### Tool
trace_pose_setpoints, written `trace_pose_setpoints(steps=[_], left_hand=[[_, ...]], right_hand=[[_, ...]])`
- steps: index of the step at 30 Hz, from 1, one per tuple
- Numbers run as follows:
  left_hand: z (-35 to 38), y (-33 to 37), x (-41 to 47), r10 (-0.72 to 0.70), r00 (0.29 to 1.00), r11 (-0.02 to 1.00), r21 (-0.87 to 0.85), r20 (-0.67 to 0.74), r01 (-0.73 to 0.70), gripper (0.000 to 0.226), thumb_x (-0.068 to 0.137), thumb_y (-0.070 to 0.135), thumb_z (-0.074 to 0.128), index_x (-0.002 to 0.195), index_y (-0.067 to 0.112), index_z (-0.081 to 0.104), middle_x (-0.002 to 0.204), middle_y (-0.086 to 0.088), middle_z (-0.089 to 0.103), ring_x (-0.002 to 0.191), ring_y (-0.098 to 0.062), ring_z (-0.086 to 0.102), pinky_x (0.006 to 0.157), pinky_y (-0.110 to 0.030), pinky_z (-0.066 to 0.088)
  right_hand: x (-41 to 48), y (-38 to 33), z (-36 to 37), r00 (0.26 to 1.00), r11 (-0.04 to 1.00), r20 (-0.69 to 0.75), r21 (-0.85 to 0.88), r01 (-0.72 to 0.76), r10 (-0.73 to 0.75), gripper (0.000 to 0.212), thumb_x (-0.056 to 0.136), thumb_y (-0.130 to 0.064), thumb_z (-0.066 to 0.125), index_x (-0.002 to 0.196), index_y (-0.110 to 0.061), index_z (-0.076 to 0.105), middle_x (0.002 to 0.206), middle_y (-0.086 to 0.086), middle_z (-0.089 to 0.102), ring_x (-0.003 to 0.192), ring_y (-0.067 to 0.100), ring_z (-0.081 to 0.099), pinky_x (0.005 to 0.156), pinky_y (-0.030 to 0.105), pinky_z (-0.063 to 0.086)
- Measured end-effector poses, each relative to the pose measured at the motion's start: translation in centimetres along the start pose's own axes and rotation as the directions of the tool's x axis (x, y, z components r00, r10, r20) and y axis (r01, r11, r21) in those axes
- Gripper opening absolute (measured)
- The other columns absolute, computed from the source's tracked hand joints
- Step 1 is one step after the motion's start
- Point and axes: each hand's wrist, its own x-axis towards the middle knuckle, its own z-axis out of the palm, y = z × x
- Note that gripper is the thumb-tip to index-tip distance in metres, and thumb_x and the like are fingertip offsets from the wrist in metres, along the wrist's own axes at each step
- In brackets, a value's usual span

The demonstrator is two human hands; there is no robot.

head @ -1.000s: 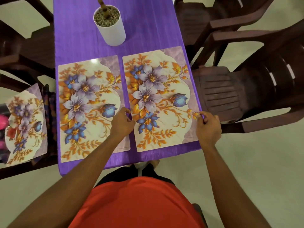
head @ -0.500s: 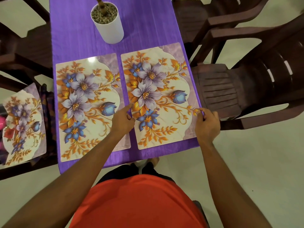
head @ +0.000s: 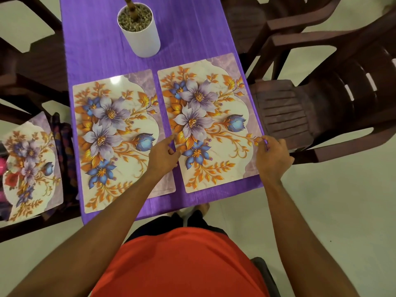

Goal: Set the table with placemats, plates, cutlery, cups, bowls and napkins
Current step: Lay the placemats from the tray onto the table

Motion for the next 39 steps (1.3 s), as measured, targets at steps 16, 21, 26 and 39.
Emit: trace_pose_setpoints(steps=[16,21,26,39], left_hand=[[-17.5,-20.8,-7.4,-0.18,0.935,0.978,-0.156,-0.305,0.137,0.018,0.091,0.027,0.058,0.101,0.023,0.073,0.073,0.0,0.07,0.067,-0.023,0.069,0.066,-0.042,0.059],[-26.4,-34.3,-11.3,-0.288,0.888,0.955,-0.032,-0.358,0.296,0.017,0.091,0.019,0.064,0.104,0.014,0.074,0.092,-0.009,0.075,0.088,-0.027,0.07,0.08,-0.035,0.053],[-33.8,-45.5,-14.3,-0.298,0.9,0.913,0.181,-0.317,0.366,0.026,0.079,0.012,0.074,0.106,0.011,0.075,0.104,-0.013,0.072,0.094,-0.032,0.066,0.084,-0.036,0.053],[-37.0,-54.2,-14.7,-0.324,0.888,0.92,0.111,-0.327,0.377,0.031,0.082,0.011,0.075,0.112,0.02,0.073,0.109,-0.003,0.057,0.105,-0.022,0.049,0.084,-0.03,0.048]], right_hand=[[-25.0,-25.1,9.7,0.524,0.824,0.651,0.526,0.209,-0.549,0.013,0.092,-0.026,0.067,0.098,-0.023,0.078,0.092,-0.005,0.075,0.079,0.01,0.066,0.075,0.029,0.051],[-37.5,-34.8,17.5,0.24,0.827,0.801,0.475,0.302,-0.548,0.019,0.091,-0.028,0.068,0.108,-0.022,0.076,0.102,0.0,0.076,0.096,0.019,0.07,0.085,0.032,0.054],[-45.0,-40.2,26.4,0.362,0.953,0.885,0.238,0.189,-0.293,0.044,0.089,-0.027,0.069,0.131,-0.017,0.062,0.121,0.01,0.069,0.113,0.029,0.064,0.092,0.033,0.049],[-47.4,-42.1,36.4,0.65,0.997,0.757,-0.038,-0.068,0.073,0.017,0.084,-0.028,0.077,0.086,-0.012,0.071,0.092,0.009,0.071,0.093,0.034,0.069,0.075,0.034,0.054]])
